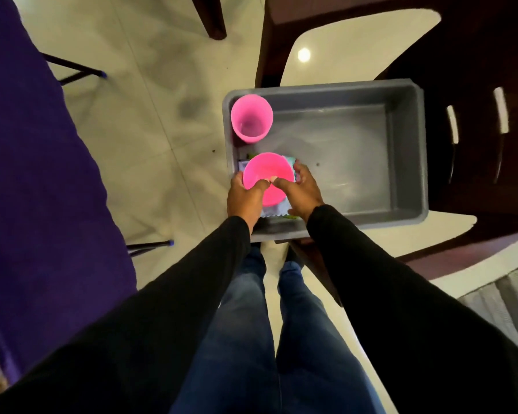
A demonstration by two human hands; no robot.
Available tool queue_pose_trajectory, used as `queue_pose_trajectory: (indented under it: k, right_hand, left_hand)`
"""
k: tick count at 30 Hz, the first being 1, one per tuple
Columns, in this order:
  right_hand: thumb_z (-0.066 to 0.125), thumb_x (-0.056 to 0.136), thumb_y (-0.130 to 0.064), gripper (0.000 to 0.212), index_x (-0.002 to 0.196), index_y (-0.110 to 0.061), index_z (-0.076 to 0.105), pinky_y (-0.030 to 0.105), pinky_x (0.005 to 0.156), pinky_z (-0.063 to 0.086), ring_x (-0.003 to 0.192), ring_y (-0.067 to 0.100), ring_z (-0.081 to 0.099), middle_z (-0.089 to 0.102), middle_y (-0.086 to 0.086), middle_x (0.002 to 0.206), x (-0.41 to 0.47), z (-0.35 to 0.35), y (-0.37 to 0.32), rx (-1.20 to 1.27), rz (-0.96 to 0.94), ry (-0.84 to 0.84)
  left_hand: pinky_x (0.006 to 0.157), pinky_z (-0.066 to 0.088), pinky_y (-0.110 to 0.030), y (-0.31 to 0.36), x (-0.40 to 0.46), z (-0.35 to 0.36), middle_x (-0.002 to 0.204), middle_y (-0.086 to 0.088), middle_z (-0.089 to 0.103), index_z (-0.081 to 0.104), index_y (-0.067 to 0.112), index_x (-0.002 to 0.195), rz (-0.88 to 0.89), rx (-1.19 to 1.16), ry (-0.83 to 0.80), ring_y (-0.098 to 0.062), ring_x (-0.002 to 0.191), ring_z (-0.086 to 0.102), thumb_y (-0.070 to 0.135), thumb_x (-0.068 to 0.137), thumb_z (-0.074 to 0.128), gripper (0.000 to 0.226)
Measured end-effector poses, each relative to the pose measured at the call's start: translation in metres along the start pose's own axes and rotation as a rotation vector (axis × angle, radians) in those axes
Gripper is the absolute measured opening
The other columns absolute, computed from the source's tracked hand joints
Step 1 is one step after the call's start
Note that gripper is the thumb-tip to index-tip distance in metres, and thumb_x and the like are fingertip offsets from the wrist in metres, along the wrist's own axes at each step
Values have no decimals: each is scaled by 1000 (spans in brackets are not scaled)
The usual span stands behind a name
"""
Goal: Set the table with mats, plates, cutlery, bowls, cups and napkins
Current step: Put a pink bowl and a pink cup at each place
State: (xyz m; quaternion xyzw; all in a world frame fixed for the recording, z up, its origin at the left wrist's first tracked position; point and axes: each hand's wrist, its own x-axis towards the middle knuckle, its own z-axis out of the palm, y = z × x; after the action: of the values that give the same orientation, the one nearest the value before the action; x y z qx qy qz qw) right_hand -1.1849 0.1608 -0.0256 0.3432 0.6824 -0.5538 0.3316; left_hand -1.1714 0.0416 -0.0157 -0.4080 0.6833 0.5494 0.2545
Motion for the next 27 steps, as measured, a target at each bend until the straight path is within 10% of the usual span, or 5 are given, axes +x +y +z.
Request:
queue_pose_trajectory:
  k: [11, 22, 27]
  right_hand:
    - [52, 83, -3, 52, 127, -30, 53, 52, 89, 57, 114, 33, 58, 61, 2, 121, 35, 3, 11, -69, 53, -47]
    - [44, 91, -1, 44, 128, -22, 50, 53, 72, 61, 103, 36, 62, 56, 7, 126, -40, -38, -44, -134, -46, -81]
    - [42, 89, 4, 50, 128, -25, 53, 54, 70, 61, 95, 35, 69, 62, 10, 124, -97, -67, -77, -256, -139, -144]
  left_hand:
    - [103, 49, -50, 3, 24, 15, 125, -3, 56, 46, 22, 133, -120, -58, -14, -27, 115, 54, 23, 86, 69, 51]
    - [79, 53, -42, 30, -48, 4, 134, 0, 53, 50, 35, 121, -45, -276, -20, -23, 117, 57, 89, 65, 48, 77]
    - [83, 54, -42, 42, -99, -17, 130, -5, 61, 54, 24, 134, -11, -421, -77, -26, 120, 60, 62, 100, 43, 53]
